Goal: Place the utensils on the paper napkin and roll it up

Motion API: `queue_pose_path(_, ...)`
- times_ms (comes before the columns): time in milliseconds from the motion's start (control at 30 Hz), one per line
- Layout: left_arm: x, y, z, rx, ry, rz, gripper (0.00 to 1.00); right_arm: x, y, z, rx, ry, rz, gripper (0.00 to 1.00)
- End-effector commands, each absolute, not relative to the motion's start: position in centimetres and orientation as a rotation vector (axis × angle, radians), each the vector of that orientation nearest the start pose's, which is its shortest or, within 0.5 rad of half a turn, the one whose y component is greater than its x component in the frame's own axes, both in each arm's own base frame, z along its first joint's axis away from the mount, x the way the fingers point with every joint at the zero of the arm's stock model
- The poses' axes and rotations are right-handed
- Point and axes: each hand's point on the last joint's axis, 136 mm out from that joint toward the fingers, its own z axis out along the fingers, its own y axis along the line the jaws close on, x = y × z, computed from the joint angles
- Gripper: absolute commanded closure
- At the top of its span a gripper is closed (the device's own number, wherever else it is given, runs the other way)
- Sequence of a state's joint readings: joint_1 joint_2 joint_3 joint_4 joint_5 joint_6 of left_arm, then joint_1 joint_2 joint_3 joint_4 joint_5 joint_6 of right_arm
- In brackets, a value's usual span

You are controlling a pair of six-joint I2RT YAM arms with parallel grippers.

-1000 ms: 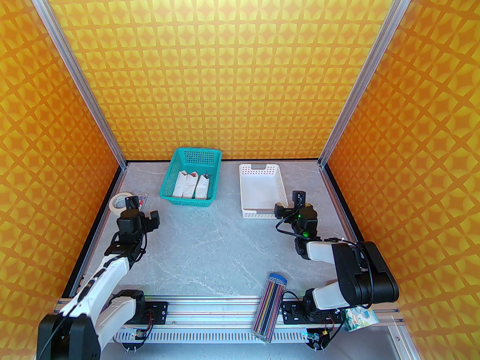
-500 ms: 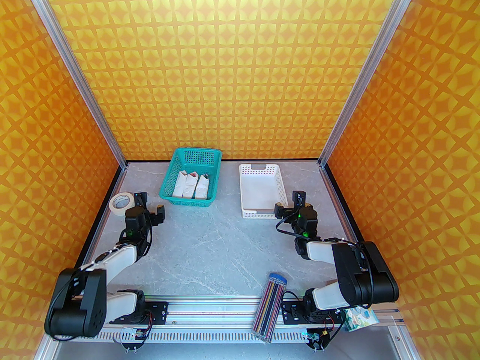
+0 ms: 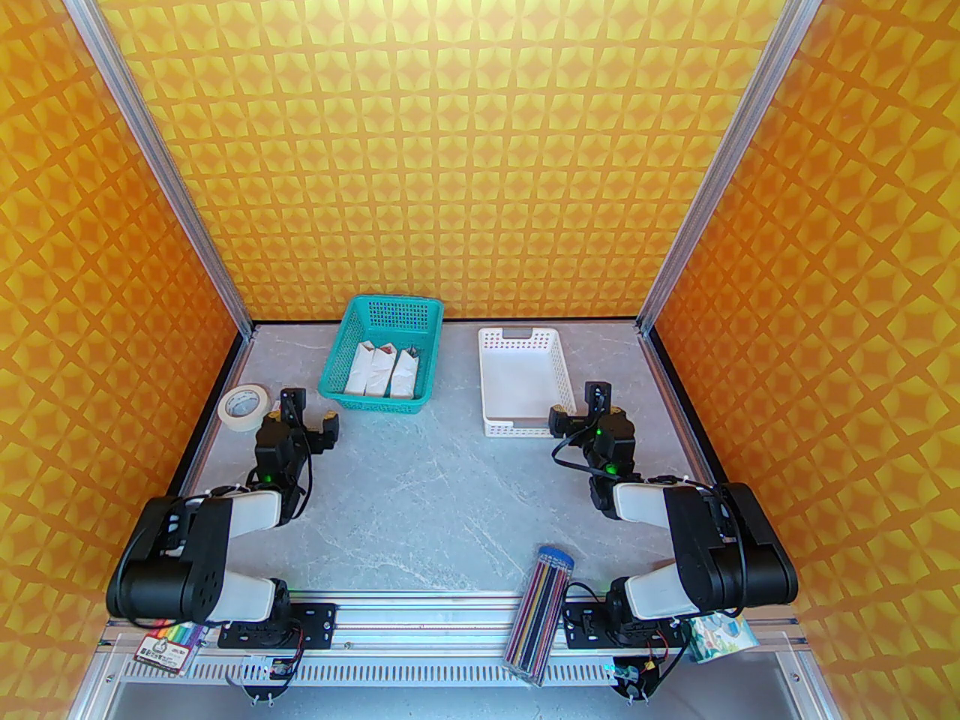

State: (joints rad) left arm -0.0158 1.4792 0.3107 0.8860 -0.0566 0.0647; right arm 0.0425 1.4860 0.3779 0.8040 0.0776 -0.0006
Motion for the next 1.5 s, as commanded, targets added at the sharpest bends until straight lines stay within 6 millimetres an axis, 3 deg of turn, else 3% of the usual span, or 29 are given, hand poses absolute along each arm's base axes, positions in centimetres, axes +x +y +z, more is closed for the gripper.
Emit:
queue_pose_path(0, 38.2, 0.2, 11.7, 0.059, 1.748, 0.077, 0.01, 39.8, 0.2, 11.0, 0.028, 1.878, -0.029, 0.01)
queue_pose_path(300, 40.1, 1.6, 10.8, -0.009, 1.86, 0.064, 0.01, 39.8, 0.2, 11.1, 0.028, 1.878, -0.029, 0.01)
queue_pose_path(400, 40.1, 2.3, 10.7, -0.042, 1.871, 0.051, 0.01, 39.8, 0.2, 11.0, 0.029, 1.88, -0.03, 0.01)
queue_pose_path(1467, 40.1, 2.3, 10.7, -0.041, 1.872, 0.052, 0.01, 40.1, 1.0, 10.9, -0.014, 1.896, -0.029, 0.01)
